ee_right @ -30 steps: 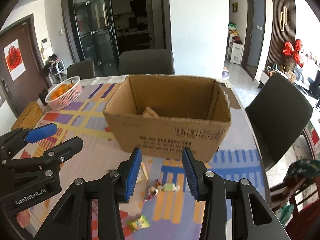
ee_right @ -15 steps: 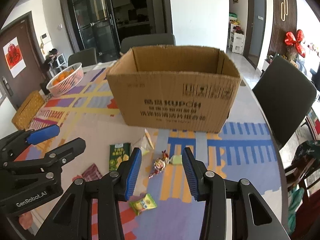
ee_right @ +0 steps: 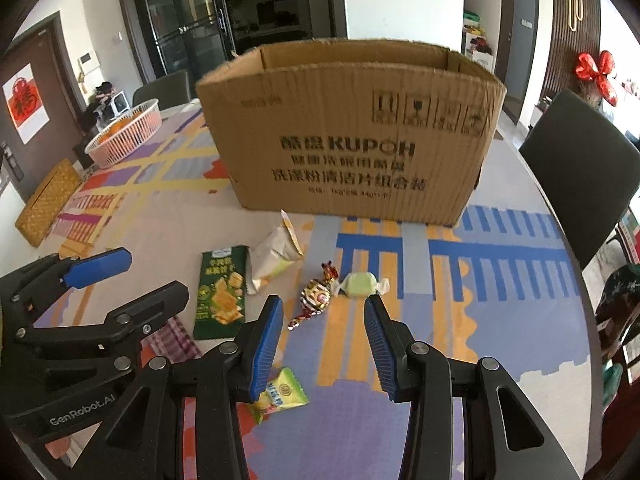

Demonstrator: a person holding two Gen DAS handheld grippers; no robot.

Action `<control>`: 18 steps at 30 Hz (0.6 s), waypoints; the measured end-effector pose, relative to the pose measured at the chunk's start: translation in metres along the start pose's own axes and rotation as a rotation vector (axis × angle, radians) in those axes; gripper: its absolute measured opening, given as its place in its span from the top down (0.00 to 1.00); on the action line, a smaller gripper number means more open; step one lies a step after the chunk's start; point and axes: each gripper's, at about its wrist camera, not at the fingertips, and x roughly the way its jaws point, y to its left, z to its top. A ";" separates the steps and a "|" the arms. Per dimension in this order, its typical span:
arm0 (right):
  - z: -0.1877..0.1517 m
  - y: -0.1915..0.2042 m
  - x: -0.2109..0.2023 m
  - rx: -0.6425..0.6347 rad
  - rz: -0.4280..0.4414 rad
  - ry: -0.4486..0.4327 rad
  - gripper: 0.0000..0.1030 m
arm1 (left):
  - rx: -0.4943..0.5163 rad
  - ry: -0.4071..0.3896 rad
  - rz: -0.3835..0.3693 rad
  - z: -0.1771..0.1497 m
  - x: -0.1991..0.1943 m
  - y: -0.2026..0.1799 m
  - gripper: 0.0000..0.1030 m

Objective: Organize snacks
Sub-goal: 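Withdraw both grippers from the box back toward the snacks, then grasp the green cracker pack with the left gripper while the right gripper grasps the gold-wrapped candy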

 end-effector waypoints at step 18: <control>-0.007 -0.023 0.032 0.042 -0.023 0.068 0.58 | -0.031 0.121 0.023 0.002 0.066 -0.009 0.35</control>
